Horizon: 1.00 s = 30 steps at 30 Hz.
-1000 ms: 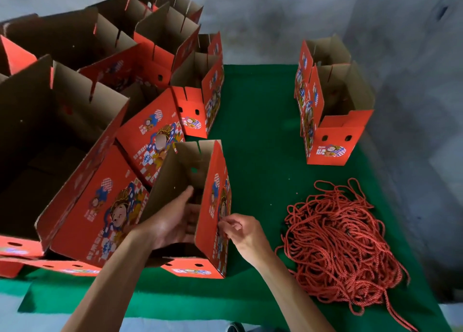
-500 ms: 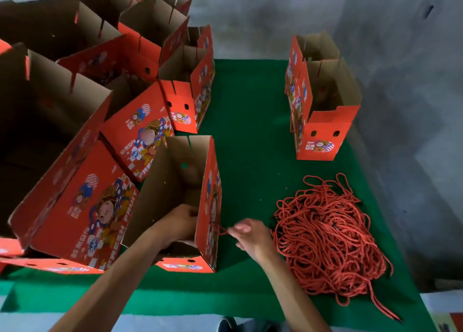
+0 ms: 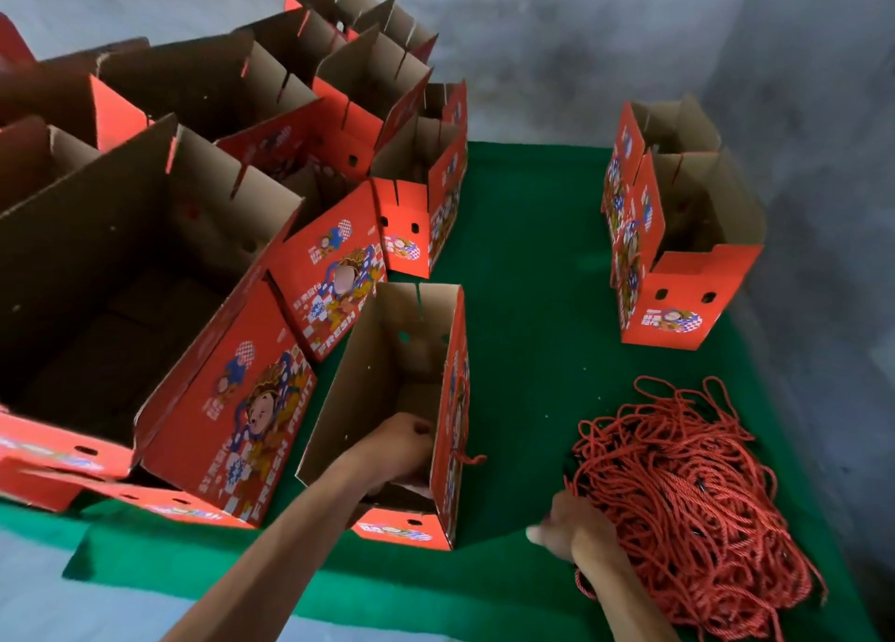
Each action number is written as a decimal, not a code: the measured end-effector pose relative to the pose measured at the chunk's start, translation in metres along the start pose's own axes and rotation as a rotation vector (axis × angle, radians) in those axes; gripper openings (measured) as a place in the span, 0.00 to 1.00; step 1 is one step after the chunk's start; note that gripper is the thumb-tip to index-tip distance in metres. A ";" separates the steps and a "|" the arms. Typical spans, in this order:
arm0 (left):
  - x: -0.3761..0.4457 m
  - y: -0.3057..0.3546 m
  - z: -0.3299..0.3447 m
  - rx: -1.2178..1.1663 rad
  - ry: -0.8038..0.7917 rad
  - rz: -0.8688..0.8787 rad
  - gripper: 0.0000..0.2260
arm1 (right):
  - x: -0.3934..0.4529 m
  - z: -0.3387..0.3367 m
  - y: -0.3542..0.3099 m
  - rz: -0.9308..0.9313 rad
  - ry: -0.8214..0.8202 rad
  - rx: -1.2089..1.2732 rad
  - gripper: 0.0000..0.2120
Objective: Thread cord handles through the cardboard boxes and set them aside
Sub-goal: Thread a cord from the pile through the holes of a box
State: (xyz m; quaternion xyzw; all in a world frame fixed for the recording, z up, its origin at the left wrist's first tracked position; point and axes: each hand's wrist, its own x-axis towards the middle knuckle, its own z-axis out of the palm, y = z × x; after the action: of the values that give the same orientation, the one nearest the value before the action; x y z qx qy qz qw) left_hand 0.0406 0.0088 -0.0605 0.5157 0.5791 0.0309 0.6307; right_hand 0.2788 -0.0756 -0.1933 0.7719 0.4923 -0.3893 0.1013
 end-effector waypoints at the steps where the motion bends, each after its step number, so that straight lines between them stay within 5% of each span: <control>1: 0.000 0.000 0.000 -0.012 0.000 -0.007 0.09 | 0.000 -0.001 -0.005 -0.034 0.025 0.110 0.19; 7: 0.002 -0.001 -0.002 -0.040 0.005 -0.062 0.12 | -0.007 -0.020 -0.043 -0.209 0.034 1.085 0.07; 13: -0.006 -0.010 -0.004 -0.203 0.037 -0.096 0.11 | -0.016 -0.039 -0.059 -0.372 -0.017 1.621 0.09; 17: -0.015 -0.004 -0.005 0.308 0.351 -0.012 0.09 | -0.015 -0.040 -0.056 -0.369 -0.059 1.684 0.17; 20: -0.036 0.007 -0.016 0.573 0.547 0.366 0.12 | -0.003 -0.027 -0.046 -0.285 0.157 1.460 0.25; 24: -0.059 0.020 -0.051 0.829 0.673 0.873 0.17 | 0.022 0.007 -0.023 -0.222 0.381 0.679 0.31; 27: -0.056 0.023 -0.083 0.922 0.588 0.914 0.18 | 0.032 0.030 -0.029 -0.218 0.439 0.231 0.26; 30: -0.041 0.023 -0.102 0.971 0.561 0.680 0.20 | 0.036 0.045 -0.042 -0.187 0.423 -0.045 0.28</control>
State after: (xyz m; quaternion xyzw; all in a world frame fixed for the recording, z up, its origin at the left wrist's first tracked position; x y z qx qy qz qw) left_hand -0.0382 0.0559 0.0047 0.8686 0.4742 0.0970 0.1061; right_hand 0.2291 -0.0543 -0.2395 0.7849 0.5805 -0.2155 -0.0233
